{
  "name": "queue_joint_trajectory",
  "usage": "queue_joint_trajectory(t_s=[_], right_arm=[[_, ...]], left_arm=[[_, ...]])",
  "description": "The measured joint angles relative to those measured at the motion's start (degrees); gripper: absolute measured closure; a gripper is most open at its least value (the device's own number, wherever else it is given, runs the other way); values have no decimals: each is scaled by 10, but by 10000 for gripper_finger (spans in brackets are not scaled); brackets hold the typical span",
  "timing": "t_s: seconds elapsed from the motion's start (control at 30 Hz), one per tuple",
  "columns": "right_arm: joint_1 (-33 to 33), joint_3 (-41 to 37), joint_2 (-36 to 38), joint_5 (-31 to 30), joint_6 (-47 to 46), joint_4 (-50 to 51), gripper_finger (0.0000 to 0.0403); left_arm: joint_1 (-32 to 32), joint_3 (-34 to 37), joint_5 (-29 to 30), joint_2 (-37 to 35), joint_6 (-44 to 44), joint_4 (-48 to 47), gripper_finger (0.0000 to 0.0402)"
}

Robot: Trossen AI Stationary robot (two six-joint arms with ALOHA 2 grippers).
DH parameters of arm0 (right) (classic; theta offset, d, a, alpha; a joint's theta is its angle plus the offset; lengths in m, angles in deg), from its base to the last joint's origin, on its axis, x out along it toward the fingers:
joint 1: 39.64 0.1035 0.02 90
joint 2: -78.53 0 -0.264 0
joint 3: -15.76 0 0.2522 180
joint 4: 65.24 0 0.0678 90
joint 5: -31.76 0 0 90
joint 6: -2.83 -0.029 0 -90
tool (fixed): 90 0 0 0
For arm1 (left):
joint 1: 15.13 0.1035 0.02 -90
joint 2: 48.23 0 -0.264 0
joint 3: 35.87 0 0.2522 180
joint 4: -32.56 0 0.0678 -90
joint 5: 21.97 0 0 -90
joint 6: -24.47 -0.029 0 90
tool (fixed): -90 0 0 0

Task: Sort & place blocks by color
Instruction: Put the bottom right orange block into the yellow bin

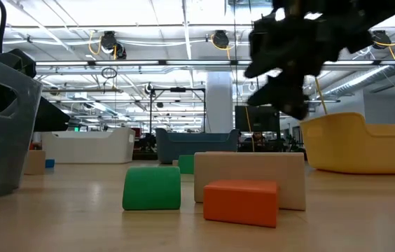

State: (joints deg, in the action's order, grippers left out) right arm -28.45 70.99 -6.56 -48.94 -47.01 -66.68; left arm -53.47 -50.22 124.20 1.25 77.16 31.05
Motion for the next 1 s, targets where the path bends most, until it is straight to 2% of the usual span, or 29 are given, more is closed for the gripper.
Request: queue_joint_trajectory(t_s=[0.07, 0.2, 0.43, 0.7, 0.8, 1.0], right_arm=[[27, 0, 14, 3, -41, 30, 232], [89, 0, 47, 3, -133, 29, 232], [208, 0, 114, -122, -255, 55, 260], [314, 0, 139, -194, -438, 183, 300], [336, 0, 139, -193, -508, 239, 312], [364, 0, 139, -101, -611, 316, 336]], left_arm=[[0, 0, 0, 0, 0, 0, 240], [0, 0, 0, 0, 0, 1, 240], [0, 0, -4, 0, 0, 0, 240], [0, 0, -4, 0, 0, 0, 240], [0, 0, -4, 0, 0, 0, 240], [0, 0, -4, 0, 0, 0, 240]])
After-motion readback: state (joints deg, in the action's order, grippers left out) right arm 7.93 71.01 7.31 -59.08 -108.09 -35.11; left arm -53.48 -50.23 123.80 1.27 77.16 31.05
